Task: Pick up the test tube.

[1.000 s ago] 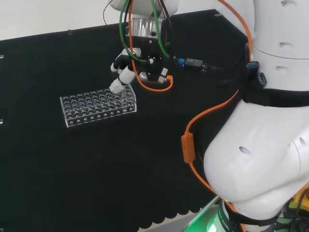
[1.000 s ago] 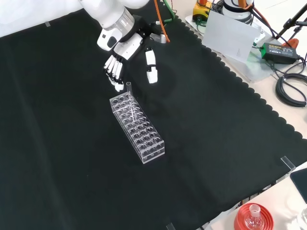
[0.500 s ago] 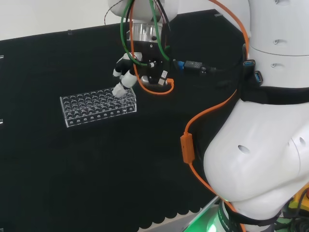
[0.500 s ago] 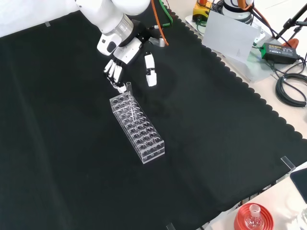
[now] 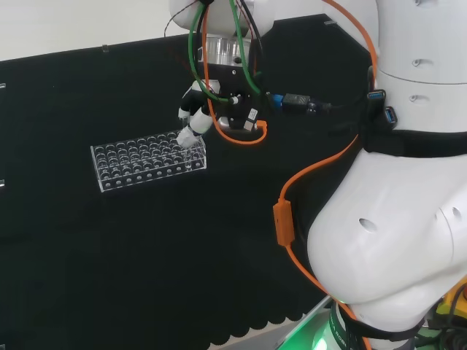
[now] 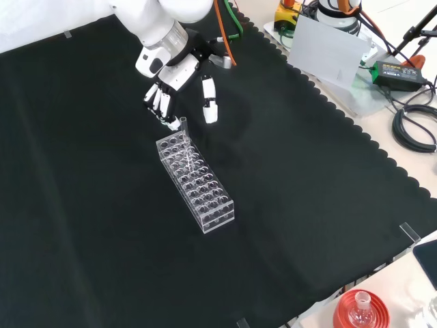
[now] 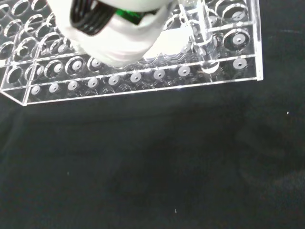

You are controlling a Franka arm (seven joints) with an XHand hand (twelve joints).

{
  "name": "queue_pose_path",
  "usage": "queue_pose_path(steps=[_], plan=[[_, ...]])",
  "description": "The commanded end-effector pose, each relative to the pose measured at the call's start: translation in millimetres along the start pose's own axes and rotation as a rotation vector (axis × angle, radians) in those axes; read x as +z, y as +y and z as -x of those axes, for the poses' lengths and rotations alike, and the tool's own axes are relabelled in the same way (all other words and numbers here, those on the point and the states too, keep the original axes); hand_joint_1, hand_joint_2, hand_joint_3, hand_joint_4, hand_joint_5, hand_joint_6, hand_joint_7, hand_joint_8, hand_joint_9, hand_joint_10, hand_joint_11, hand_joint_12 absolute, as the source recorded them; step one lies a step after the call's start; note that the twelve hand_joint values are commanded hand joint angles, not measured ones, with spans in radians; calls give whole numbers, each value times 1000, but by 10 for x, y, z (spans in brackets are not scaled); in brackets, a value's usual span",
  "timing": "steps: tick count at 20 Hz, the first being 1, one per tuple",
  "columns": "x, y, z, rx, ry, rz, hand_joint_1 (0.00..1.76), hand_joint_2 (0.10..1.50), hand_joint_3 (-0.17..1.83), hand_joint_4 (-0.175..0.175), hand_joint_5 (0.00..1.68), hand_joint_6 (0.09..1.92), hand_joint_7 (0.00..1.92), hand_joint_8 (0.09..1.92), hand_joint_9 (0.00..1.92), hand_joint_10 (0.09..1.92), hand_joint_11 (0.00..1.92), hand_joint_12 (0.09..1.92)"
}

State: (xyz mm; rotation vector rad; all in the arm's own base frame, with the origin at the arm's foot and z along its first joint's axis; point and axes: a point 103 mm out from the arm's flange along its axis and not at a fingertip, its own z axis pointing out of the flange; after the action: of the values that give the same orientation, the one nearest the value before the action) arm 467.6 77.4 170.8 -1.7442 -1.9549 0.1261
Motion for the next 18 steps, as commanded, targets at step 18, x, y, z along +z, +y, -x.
queue_pose_path(steps=[18], plan=[[-29,143,-161,-17,-87,68,1207,928,223,-131,1111,783,1263,578,937,630,309,1514]])
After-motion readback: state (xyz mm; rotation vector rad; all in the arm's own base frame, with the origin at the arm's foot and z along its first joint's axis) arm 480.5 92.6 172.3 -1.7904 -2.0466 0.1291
